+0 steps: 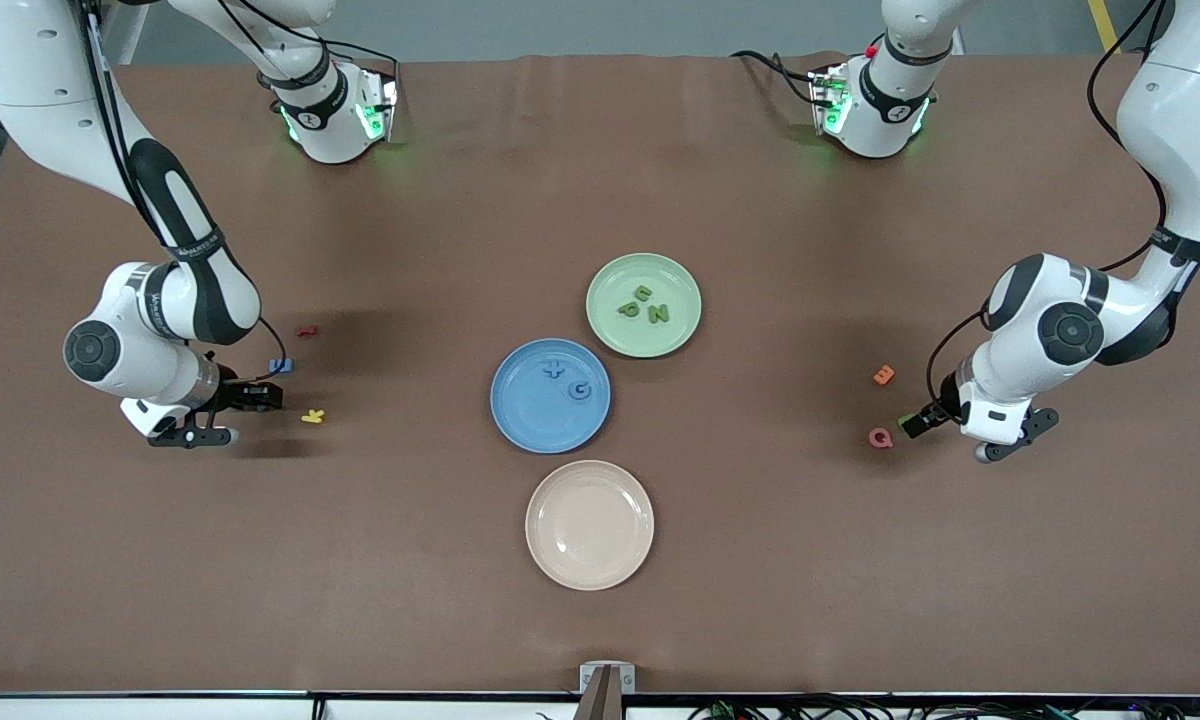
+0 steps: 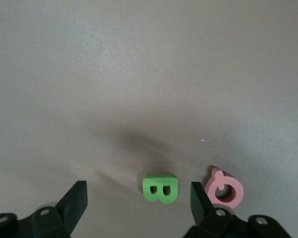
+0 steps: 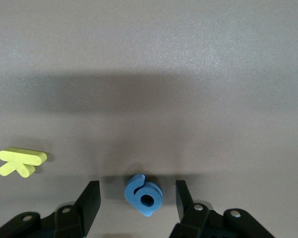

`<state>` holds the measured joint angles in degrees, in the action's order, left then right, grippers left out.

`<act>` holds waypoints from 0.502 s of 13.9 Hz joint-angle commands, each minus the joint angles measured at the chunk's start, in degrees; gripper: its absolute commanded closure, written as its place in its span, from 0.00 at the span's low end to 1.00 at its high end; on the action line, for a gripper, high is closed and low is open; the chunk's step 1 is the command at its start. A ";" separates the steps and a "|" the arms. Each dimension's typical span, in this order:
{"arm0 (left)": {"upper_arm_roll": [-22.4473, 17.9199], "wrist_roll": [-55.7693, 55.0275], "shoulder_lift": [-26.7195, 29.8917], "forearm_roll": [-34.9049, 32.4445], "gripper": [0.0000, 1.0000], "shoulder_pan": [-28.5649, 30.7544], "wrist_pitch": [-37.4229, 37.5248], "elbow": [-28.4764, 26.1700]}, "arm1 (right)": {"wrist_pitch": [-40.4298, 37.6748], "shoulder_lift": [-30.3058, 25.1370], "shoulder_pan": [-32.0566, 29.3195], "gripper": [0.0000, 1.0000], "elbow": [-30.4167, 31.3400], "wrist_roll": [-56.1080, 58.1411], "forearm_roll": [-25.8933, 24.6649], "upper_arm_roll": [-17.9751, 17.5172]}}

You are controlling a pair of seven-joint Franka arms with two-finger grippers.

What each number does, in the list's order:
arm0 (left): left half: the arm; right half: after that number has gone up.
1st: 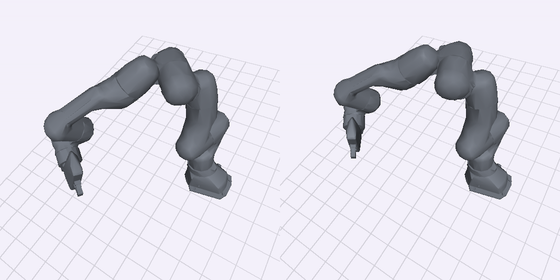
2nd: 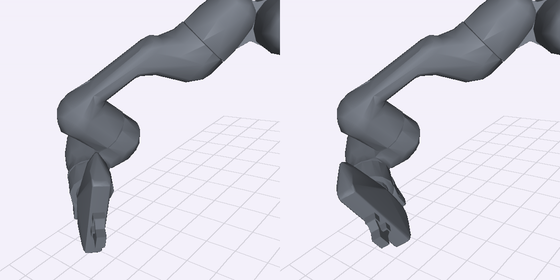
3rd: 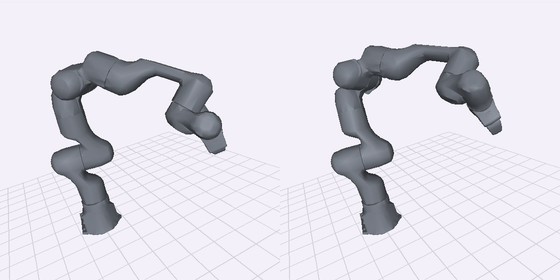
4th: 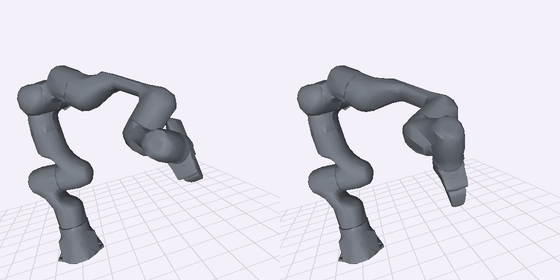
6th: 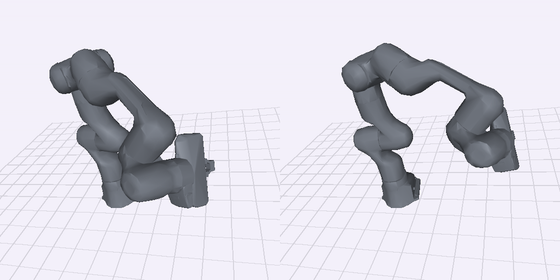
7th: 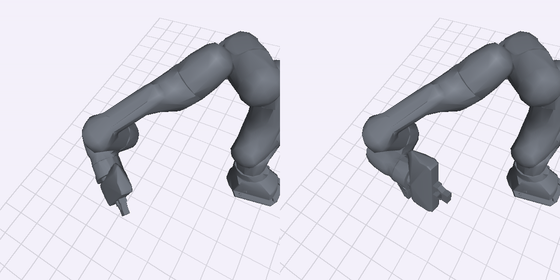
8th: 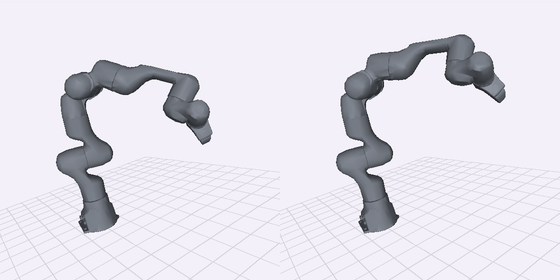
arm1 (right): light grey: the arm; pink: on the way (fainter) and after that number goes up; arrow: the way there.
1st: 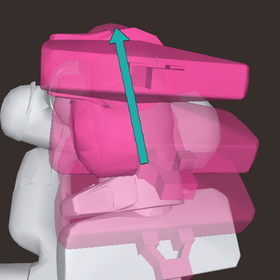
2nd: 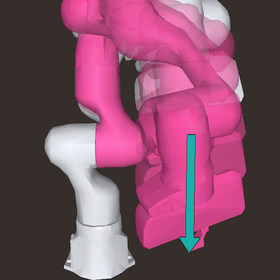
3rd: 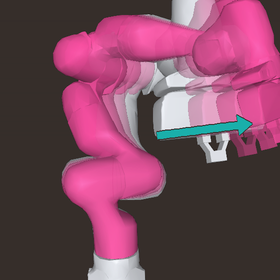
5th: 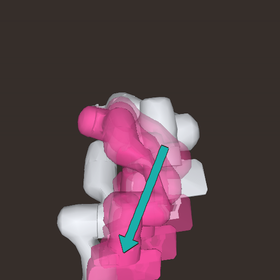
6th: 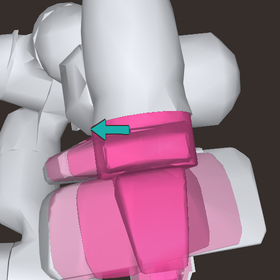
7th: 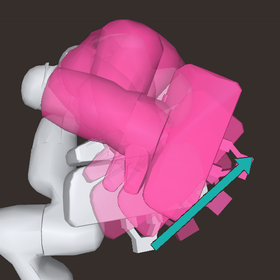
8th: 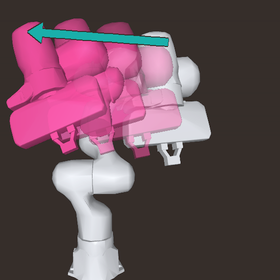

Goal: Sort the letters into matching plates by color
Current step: 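Grasp blue 6 with the right gripper while the left gripper grasps B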

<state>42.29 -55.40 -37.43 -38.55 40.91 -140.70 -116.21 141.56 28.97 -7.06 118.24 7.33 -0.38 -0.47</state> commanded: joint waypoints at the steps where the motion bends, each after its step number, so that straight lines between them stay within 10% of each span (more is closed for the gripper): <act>1: 0.69 0.21 -1.50 -1.00 0.11 0.93 -1.24 -0.07 | 0.47 -0.23 -1.46 0.47 0.50 0.85 -0.77 -0.93; 7: 0.61 0.30 -3.43 -1.09 0.18 0.67 -1.33 0.19 | 0.65 0.29 -1.46 0.60 0.41 0.85 -0.77 -0.93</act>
<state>42.35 -55.39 -39.49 -38.55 41.07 -141.50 -116.21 141.56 29.03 -7.12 118.25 7.43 -0.38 -0.47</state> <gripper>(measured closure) 0.159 0.577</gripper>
